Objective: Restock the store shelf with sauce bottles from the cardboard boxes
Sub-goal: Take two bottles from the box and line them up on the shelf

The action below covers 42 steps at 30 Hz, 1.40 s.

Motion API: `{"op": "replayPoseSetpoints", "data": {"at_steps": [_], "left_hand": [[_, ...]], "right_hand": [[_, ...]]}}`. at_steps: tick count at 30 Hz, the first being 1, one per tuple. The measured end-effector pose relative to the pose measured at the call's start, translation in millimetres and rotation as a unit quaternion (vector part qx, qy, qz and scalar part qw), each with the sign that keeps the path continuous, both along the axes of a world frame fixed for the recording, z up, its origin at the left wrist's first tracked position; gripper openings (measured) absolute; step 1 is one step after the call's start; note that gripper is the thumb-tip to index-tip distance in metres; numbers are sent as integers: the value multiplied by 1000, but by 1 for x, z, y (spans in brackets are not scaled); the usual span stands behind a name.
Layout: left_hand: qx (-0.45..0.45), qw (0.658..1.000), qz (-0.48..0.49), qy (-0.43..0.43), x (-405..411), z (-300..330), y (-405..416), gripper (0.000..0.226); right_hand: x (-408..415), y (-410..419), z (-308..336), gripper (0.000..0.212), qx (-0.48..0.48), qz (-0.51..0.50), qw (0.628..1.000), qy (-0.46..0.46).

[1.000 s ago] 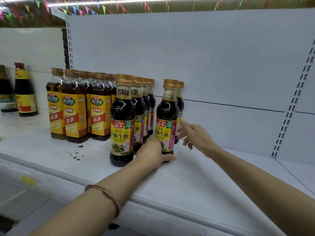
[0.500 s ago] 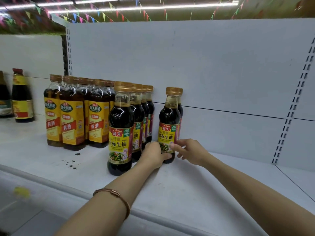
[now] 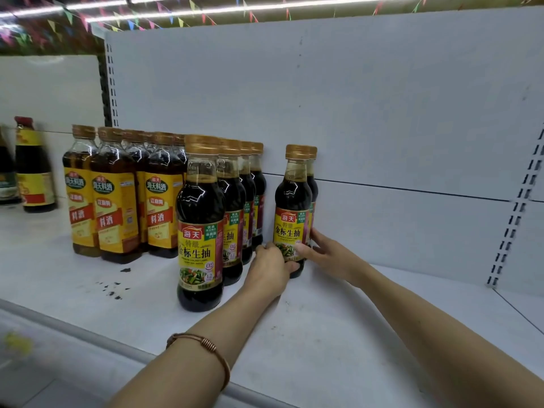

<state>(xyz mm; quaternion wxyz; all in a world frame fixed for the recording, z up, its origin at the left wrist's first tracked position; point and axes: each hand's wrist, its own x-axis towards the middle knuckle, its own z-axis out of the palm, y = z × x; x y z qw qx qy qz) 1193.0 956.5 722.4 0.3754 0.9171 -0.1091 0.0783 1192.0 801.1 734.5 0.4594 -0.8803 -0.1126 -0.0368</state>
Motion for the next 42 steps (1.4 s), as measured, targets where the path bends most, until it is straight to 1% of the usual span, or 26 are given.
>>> {"op": "replayPoseSetpoints", "data": {"at_steps": [3, 5, 11, 14, 18, 21, 25, 28, 30, 32, 34, 37, 40, 42], "left_hand": [[5, 1000, -1, 0, 2, 0, 0, 51], [2, 1000, -4, -3, 1, -1, 1, 50], [-2, 1000, 6, -5, -3, -1, 0, 51], [4, 1000, 11, 1, -5, 0, 0, 51], [6, 1000, -9, -9, -3, 1, 4, 50], [11, 1000, -27, -7, -5, 5, 9, 49], [15, 1000, -20, 4, -25, 16, 12, 33], [30, 997, -68, 1, -55, 22, 24, 37], [21, 993, -114, -17, -86, 24, 42, 40], [2, 989, -140, -48, -123, 20, 67, 40], [-13, 988, -134, -82, -161, 12, 99, 37], [-42, 986, -110, -119, -211, -7, 156, 25], [-82, 988, -77, -101, -257, -23, 217, 13], [-104, 991, -49, -71, -289, -33, 259, 8]], "right_hand": [[3, -1, 1, 58, -7, 16, 1000, 8], [3, -1, 2, 53, -18, 20, 1000, 12], [-4, 8, -2, 52, -54, 0, 999, 10], [-6, 7, -5, 58, -98, -18, 995, 14], [-16, 8, -8, 58, -126, -44, 991, 6], [-34, 14, -3, 57, -134, -56, 989, 0], [-75, 29, 17, 55, -139, -67, 988, -3], [-115, 43, 31, 57, -146, -75, 986, -9], [-137, 55, 35, 56, -144, -71, 987, -21], [-159, 71, 34, 58, -124, -70, 988, -53], [-183, 91, 32, 57, -81, -79, 991, -73], [-227, 134, 26, 46, -22, -62, 993, -103], [-265, 183, 13, 28, 5, -31, 993, -110], [-283, 217, 0, 24, -7, -1, 995, -99]]}}
